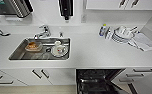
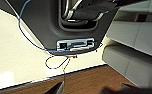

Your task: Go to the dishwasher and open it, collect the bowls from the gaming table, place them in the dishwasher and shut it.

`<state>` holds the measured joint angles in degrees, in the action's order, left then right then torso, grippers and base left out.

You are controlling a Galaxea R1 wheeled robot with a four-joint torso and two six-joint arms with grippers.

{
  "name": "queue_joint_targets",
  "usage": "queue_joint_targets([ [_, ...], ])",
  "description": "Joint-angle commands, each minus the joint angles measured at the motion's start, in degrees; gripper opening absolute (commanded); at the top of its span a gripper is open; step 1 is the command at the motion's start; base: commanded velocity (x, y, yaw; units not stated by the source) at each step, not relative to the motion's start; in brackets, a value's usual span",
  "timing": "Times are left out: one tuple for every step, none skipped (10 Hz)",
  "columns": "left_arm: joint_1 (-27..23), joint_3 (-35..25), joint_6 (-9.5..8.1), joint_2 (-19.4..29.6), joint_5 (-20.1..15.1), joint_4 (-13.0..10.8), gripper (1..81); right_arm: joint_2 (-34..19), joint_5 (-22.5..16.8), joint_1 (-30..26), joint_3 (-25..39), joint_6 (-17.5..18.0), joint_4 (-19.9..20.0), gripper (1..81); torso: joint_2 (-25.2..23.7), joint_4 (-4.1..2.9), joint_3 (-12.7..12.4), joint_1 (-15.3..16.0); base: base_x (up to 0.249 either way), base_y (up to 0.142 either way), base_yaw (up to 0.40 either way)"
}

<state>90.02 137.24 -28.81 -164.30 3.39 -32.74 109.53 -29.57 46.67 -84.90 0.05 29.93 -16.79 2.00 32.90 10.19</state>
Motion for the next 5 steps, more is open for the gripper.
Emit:
queue_joint_targets([
  [1.0,1.89,-0.2,-0.94,-3.83,1.63,81.1,-3.94,0.04,4.79,0.8,-0.05,-0.13,81.1,-5.23,0.0,0.0,3.39,0.0,0.0,0.0],
  [1.0,3.03,-0.2,-1.38,-3.83,1.89,81.1,-2.99,3.01,8.04,-0.51,0.12,0.56,81.1,-7.63,0.0,0.0,4.9,0.0,0.0,0.0],
  [1.0,3.39,-0.2,-1.64,-3.83,1.89,81.1,-1.92,5.05,10.94,-1.58,0.3,2.15,81.1,-9.64,0.0,-0.02,6.14,0.0,0.0,0.0],
  [1.0,3.56,-0.2,-1.65,-3.83,1.98,81.1,-0.69,7.34,13.5,-2.72,0.39,6.55,81.1,-11.65,0.0,-0.05,7.39,0.0,0.0,0.0],
  [1.0,3.65,-0.2,-1.73,-3.83,1.98,81.1,0.7,9.94,15.96,-3.59,0.39,9.86,81.1,-13.73,0.0,-0.05,8.68,0.0,0.0,0.0],
])
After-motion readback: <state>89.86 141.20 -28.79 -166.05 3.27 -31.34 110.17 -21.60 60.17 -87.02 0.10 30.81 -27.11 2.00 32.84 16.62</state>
